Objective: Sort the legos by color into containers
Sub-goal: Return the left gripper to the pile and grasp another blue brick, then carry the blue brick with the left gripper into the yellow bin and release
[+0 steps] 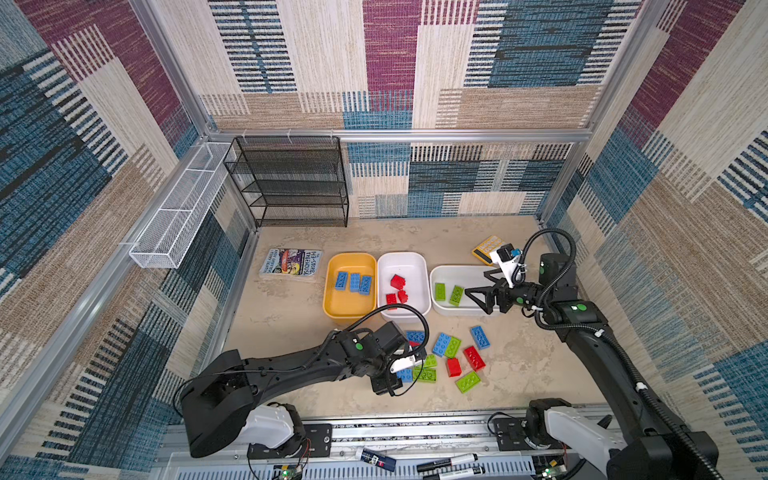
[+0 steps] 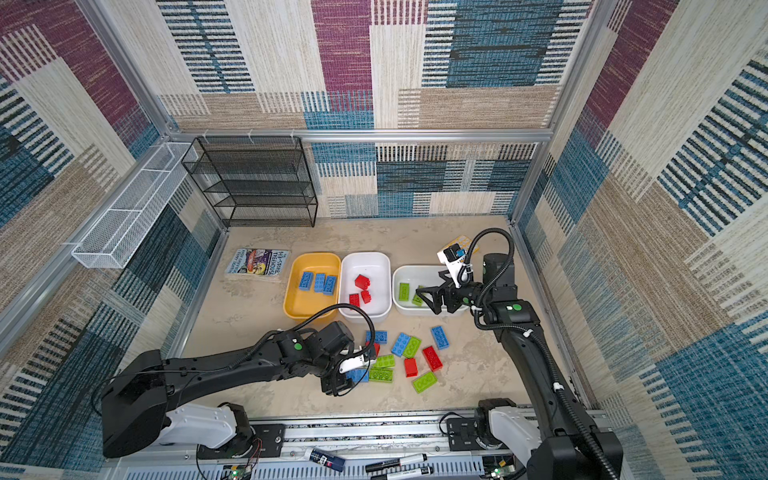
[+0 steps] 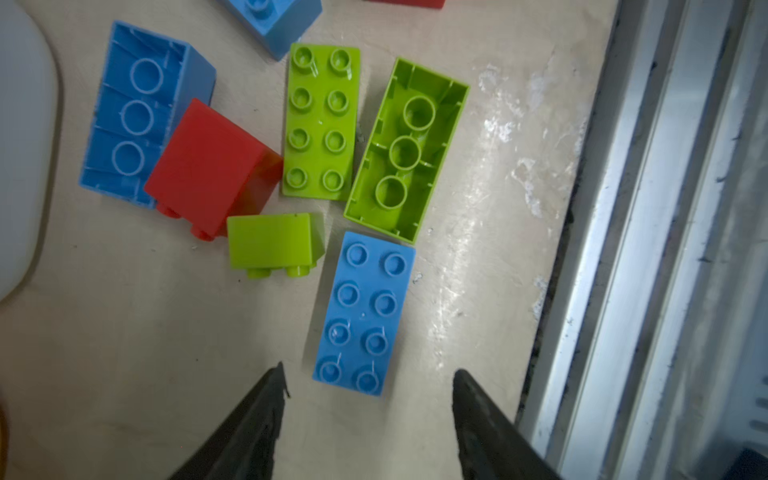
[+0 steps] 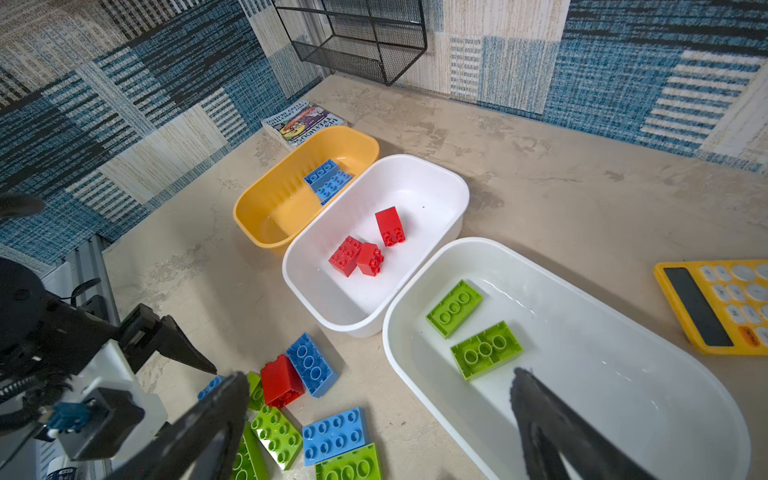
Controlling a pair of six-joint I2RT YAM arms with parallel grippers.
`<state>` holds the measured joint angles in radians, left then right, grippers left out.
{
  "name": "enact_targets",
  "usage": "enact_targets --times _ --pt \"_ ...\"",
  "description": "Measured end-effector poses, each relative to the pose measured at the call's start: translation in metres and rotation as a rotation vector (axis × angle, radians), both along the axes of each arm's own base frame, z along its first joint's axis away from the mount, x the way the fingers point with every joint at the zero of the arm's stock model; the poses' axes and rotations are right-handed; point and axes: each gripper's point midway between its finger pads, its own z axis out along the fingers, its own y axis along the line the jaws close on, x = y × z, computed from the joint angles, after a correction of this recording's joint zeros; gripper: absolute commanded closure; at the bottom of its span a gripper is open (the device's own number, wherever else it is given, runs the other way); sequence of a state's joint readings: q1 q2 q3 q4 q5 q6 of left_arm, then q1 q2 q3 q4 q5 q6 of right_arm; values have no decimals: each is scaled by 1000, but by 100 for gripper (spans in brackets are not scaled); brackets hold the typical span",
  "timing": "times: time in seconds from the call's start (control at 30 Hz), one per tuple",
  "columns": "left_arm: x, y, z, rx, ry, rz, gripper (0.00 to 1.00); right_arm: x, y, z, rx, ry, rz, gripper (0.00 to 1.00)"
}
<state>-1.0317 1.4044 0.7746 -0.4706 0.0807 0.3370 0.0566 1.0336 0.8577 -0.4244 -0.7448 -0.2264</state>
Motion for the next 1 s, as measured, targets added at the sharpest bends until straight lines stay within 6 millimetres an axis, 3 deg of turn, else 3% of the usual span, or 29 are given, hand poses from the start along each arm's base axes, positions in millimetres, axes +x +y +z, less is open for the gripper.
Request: enact_targets --times 0.23,0.33,0.43,0.6,0.83,1.0 --pt "-1 -13 -19 61 -24 -125 41 -1 0 1 -2 0 6 1" --pt "1 -16 -25 88 -34 -156 50 -1 0 1 -2 1 6 1" --pt "2 -20 -28 99 -33 -172 66 -1 0 0 -2 3 6 1" --pt "2 -20 -25 107 -44 -207 72 -2 0 -1 -4 3 7 1" --pt "7 -13 26 68 -86 -207 73 -4 1 -1 1 5 14 1" --pt "50 14 74 39 -142 -48 72 -3 4 -4 17 30 26 1"
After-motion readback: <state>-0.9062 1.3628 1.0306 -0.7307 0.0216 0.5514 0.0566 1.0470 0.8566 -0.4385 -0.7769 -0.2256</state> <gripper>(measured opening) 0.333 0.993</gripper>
